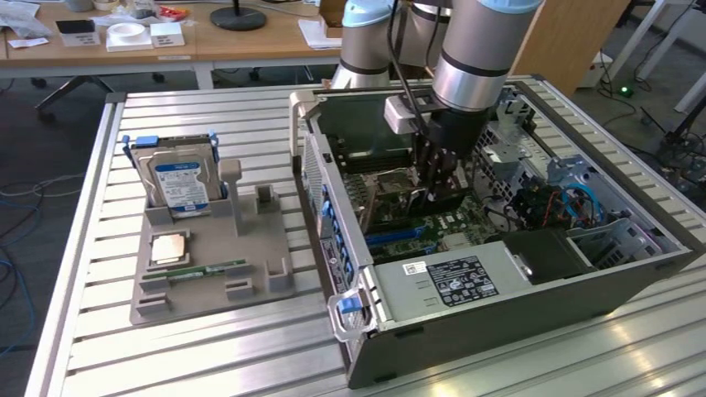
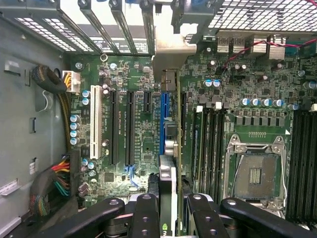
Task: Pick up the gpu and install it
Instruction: 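Insert the gpu into the slot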
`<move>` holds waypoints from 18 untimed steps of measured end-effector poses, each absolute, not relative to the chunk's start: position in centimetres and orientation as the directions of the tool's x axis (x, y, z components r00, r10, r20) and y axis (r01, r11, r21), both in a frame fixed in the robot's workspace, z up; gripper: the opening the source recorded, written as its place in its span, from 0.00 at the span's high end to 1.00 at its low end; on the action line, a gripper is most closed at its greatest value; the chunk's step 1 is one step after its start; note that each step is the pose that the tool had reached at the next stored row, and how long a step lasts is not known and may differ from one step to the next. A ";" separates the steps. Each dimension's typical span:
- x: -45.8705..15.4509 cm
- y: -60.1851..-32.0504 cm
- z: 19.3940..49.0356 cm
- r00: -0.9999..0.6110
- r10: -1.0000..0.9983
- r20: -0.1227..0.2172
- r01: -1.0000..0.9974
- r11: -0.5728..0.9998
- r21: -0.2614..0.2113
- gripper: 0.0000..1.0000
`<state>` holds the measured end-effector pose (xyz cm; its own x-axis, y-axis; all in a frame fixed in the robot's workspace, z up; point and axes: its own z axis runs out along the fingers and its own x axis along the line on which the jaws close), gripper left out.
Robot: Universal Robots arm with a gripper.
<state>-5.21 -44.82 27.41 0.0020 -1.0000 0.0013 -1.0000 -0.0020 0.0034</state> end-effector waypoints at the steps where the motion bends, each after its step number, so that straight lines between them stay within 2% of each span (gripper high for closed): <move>1: -5.2 -44.8 27.4 0.002 -1.000 0.001 -1.000 -0.002 0.003 0.73; 18: -5.9 -44.8 27.1 0.002 -1.000 0.001 -1.000 -0.002 0.003 0.73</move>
